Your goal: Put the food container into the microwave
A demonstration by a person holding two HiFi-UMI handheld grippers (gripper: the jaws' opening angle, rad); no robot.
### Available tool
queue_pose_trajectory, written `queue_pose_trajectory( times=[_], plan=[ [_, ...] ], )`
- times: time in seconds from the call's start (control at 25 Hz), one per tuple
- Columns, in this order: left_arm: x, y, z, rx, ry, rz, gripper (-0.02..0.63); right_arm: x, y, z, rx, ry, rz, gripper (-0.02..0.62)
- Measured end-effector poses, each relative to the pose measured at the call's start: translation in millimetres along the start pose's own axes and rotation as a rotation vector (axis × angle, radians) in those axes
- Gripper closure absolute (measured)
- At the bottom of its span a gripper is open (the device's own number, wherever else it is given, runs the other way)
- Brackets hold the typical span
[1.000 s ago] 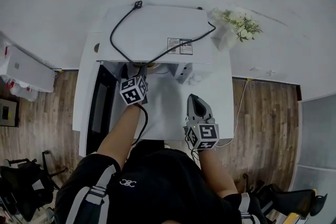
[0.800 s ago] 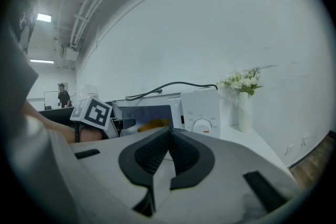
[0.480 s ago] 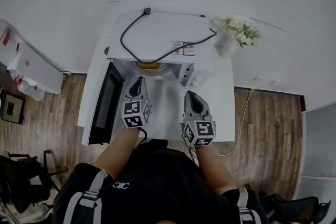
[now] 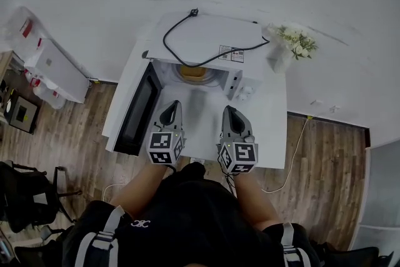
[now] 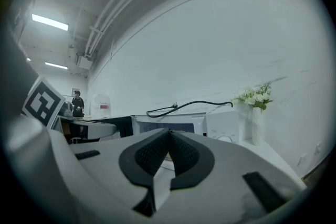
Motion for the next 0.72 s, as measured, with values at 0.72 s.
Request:
queue_pose_trajectory(
  times=[0.72],
  plan=[
    [8.4,30.6,-5.3,0.006,0.046,0.004,0.604,6.4,20.8,27.7,-0.06,0.008,0.015,0.597]
  ],
)
Point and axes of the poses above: the fingertips, and each gripper's own axes: y backward along the fingers, z to its left, x out of its underside, the point moved 10 cm from there along y, backward along the fingers, and after that the axes turned 1 degree about -x, right-handed, at the moved point
